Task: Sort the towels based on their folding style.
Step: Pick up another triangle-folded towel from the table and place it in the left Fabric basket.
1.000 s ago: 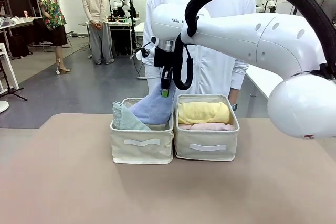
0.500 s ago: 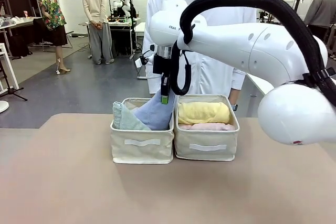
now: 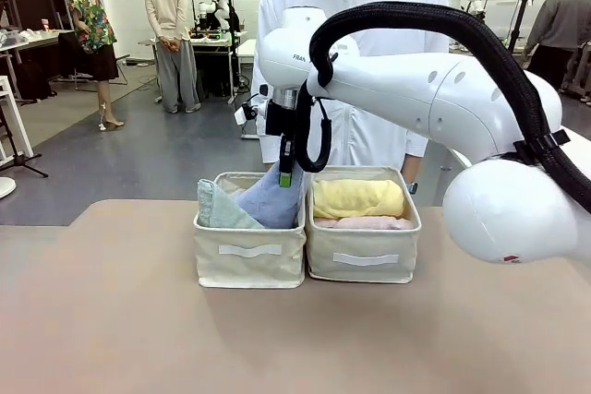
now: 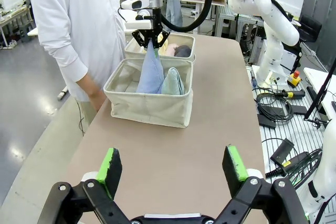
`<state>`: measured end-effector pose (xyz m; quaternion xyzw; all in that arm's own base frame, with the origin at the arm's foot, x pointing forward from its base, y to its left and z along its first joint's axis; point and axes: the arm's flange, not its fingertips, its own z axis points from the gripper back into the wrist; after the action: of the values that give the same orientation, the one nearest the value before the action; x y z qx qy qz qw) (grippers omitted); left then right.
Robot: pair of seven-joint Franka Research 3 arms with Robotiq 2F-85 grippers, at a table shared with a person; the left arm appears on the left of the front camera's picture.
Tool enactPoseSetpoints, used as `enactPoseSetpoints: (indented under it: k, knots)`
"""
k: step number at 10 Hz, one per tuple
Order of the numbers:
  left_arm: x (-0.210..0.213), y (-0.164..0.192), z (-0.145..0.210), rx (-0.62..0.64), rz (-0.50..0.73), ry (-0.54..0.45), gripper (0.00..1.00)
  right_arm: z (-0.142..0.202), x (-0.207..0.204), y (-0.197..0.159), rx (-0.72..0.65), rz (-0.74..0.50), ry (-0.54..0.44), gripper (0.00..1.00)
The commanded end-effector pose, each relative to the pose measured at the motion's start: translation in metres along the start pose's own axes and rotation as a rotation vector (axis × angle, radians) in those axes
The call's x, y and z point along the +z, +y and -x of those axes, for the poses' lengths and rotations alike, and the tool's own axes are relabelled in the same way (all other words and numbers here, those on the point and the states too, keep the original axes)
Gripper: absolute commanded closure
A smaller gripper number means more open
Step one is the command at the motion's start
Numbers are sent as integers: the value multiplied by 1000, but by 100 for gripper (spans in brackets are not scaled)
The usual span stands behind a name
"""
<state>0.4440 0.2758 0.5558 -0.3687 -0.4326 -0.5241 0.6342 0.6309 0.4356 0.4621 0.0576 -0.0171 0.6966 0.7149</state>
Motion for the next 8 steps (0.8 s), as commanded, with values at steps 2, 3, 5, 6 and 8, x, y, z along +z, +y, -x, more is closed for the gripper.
enactPoseSetpoints:
  k: [2,3,5,6,8]
  knots:
    - [0,-3,-1,3,-2,13,0,-26,5,-24,54,-18,-31,82]
    - [0,-3,-1,3,-2,13,0,-28,4,-22,68,-17,-32,82]
    - [0,-3,-1,3,-2,13,0,-30,1,-20,83,-26,-25,82]
    - [0,-3,-1,3,-2,13,0,-31,-2,-20,87,-29,-19,82]
    - [0,-3,-1,3,-2,13,0,-34,-11,-21,98,-38,-3,82]
